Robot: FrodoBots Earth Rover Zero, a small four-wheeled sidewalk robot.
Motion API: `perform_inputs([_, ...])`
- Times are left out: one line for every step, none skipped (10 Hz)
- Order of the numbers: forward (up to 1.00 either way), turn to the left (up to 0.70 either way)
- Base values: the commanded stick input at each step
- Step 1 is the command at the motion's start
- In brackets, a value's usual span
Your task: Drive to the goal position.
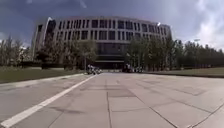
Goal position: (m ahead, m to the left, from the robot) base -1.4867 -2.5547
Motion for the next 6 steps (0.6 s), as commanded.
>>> perform_inputs([0.5, 0.0])
perform_inputs([0.5, 0.0])
perform_inputs([0.5, 0.0])
perform_inputs([0.5, 0.0])
perform_inputs([0.5, 0.0])
perform_inputs([0.5, 0.0])
